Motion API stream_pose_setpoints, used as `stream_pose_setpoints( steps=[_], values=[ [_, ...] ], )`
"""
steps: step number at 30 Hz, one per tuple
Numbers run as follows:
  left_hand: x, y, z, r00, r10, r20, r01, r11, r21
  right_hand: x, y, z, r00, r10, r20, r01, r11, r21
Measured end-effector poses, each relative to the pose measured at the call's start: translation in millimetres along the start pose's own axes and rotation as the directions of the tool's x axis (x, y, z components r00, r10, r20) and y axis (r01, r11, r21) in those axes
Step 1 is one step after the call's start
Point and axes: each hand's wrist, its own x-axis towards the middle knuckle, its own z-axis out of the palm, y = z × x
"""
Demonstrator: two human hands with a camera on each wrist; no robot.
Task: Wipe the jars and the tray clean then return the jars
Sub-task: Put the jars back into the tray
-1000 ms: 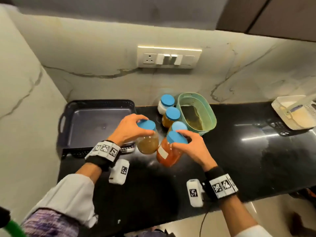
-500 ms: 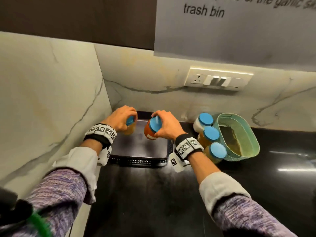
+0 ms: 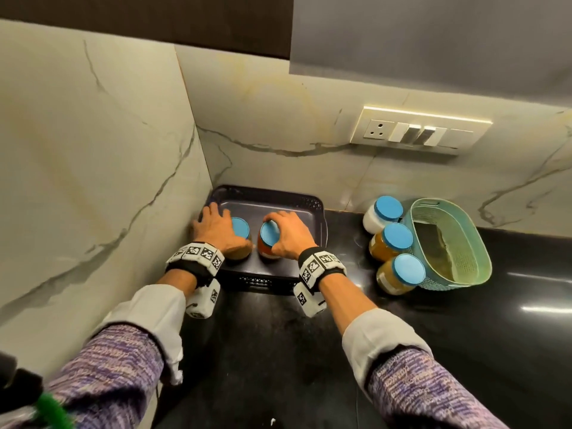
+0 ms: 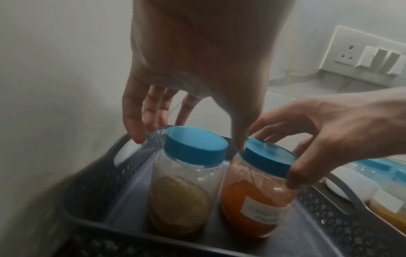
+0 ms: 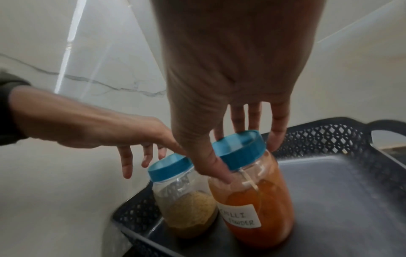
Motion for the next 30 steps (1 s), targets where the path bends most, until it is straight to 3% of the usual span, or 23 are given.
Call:
stream_pose_setpoints(
  steps=[2,5,8,11,16,25,30],
  values=[
    [-1.8,10.2,-1.5,0.992,-0.088,-0.087,0.083,0.995,-0.056,3.1,-2.5,1.1,1.0,-0.003,0.016,0.003,1.0,-0.023],
    [0.5,18.3,-1.9,0.994,-0.083,-0.071,0.08,0.996,-0.042,4.7,-1.5,1.3,0.999,0.033,-0.003,-0.033,0.999,-0.041],
    [10.2,11.4,-3.8,0.992,0.113,-0.06,-0.118,0.989,-0.088,7.4,3.7,-0.8,0.997,0.061,-0.044,-0.061,0.998,0.009],
    [19.7,0.1,-11.8,0.955,0.295,0.0,-0.294,0.952,-0.085,12.1,7.8,-6.0,0.993,0.086,-0.076,-0.082,0.995,0.049],
    [20.0,-9.9,-14.9,0.974,0.218,0.064,-0.21,0.972,-0.104,18.3,8.9,-9.3,0.994,0.086,-0.066,-0.082,0.995,0.061],
    [45.9,-12.9,-25.1,0.957,0.182,-0.227,-0.241,0.933,-0.266,47.0,1.7,-11.1,0.99,0.093,-0.102,-0.079,0.988,0.132],
    [85.7,-2.1,-37.8,0.95,0.164,-0.266,-0.212,0.964,-0.161,86.2,-6.1,-18.0,0.986,0.071,-0.154,-0.05,0.989,0.136]
  ],
)
